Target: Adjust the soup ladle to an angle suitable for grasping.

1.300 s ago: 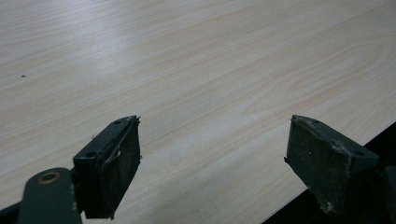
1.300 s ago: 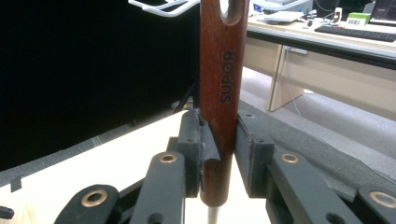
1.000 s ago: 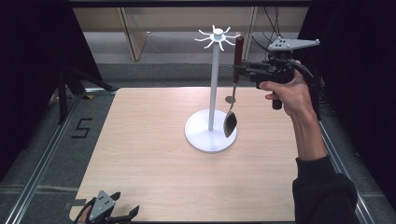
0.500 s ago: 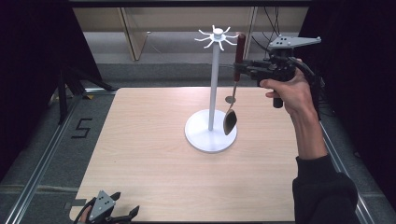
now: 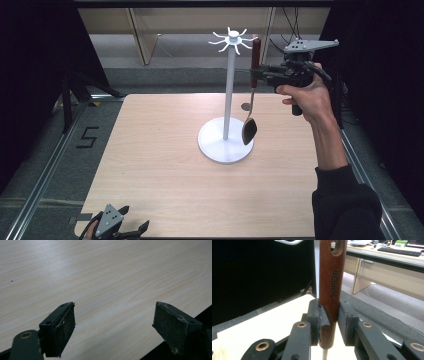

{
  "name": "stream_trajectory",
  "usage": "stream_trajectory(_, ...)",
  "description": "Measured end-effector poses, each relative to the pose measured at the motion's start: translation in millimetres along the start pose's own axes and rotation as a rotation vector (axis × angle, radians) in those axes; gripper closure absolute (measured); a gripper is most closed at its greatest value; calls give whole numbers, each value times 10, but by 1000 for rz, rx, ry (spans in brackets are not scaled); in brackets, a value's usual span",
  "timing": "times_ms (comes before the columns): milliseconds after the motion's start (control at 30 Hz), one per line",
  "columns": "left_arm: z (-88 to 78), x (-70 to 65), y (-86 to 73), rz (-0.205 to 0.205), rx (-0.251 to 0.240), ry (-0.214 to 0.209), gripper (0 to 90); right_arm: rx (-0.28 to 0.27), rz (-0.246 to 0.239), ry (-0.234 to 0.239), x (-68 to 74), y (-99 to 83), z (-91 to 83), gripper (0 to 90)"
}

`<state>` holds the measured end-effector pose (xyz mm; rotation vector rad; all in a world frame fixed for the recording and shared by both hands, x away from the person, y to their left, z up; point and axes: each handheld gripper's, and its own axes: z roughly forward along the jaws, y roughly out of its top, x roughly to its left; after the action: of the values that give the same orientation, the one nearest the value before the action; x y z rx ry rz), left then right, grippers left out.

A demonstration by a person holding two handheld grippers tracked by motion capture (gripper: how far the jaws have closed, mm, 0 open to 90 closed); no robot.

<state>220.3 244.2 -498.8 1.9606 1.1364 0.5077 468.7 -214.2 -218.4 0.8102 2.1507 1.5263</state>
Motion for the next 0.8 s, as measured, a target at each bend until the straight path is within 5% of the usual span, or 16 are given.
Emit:
stream_trajectory(667, -1, -8, -2, -9, 1, -3, 169, 31, -21, -29, 42, 39, 136, 740)
stream_trajectory(767, -22, 20, 6, 35, 24, -7, 169, 29, -20, -18, 43, 35, 158, 739)
stream_trajectory(800, 4, -12, -3, -14, -3, -1, 169, 27, -15, -19, 43, 34, 161, 738)
